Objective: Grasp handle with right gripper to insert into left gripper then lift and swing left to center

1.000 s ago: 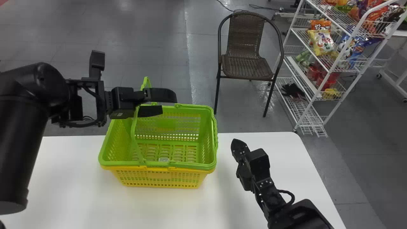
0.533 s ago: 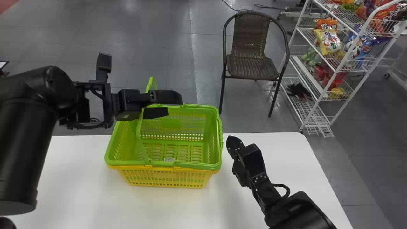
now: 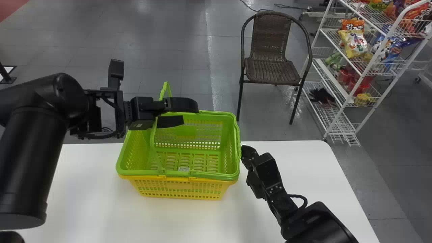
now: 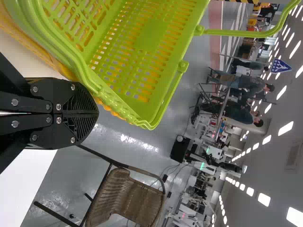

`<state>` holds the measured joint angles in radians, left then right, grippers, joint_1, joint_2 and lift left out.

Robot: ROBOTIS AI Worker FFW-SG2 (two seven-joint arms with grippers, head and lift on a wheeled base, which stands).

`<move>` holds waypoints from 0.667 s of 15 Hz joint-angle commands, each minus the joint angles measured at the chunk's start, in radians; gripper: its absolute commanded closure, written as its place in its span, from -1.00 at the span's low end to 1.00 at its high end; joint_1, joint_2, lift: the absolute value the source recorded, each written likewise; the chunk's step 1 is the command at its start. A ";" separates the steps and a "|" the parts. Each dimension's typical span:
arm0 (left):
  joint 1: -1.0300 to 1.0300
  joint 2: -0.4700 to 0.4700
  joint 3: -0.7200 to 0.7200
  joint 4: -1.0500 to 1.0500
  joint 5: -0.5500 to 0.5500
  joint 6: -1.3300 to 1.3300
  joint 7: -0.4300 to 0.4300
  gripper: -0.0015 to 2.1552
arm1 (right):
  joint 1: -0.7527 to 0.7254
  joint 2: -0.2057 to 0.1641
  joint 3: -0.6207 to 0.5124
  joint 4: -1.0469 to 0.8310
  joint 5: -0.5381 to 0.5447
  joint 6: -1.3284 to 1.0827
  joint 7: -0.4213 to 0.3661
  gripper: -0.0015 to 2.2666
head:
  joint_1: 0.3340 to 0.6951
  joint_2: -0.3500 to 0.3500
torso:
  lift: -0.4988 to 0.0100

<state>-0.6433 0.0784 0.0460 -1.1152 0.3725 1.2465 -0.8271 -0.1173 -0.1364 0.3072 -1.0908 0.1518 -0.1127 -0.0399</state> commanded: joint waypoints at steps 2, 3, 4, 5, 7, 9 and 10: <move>0.002 0.001 0.000 0.000 0.002 0.001 -0.003 -0.93 | -0.001 0.006 0.001 0.000 -0.006 0.002 0.000 0.88 | 1.00 -0.24 | 0.96; 0.004 0.001 0.000 0.000 0.002 0.001 -0.003 -0.93 | -0.001 0.008 0.001 0.000 -0.008 -0.001 0.000 0.88 | 1.00 -0.23 | 0.96; 0.005 0.001 0.000 0.000 0.002 0.001 -0.003 -0.93 | -0.001 0.008 0.001 -0.001 -0.008 -0.001 0.000 0.88 | 1.00 -0.23 | 0.96; 0.008 0.001 0.002 -0.002 0.002 -0.002 -0.004 -0.93 | -0.001 0.008 0.001 -0.003 -0.011 -0.001 0.000 0.88 | 1.00 -0.23 | 0.96; 0.014 0.003 0.005 -0.003 0.002 0.001 -0.006 -0.93 | 0.005 0.008 0.001 -0.015 -0.023 -0.001 0.000 0.88 | 1.00 -0.22 | 0.96; 0.017 0.003 0.009 -0.003 0.003 0.001 -0.006 -0.93 | 0.015 0.008 -0.003 -0.037 -0.029 0.002 0.002 0.88 | 1.00 -0.22 | 0.96; 0.019 0.003 0.009 -0.005 0.003 0.001 -0.006 -0.93 | 0.022 0.006 -0.006 -0.055 -0.044 0.005 0.003 0.88 | 1.00 -0.21 | 0.96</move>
<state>-0.6268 0.0812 0.0533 -1.1183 0.3753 1.2480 -0.8329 -0.1044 -0.1289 0.3049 -1.1239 0.1224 -0.1121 -0.0381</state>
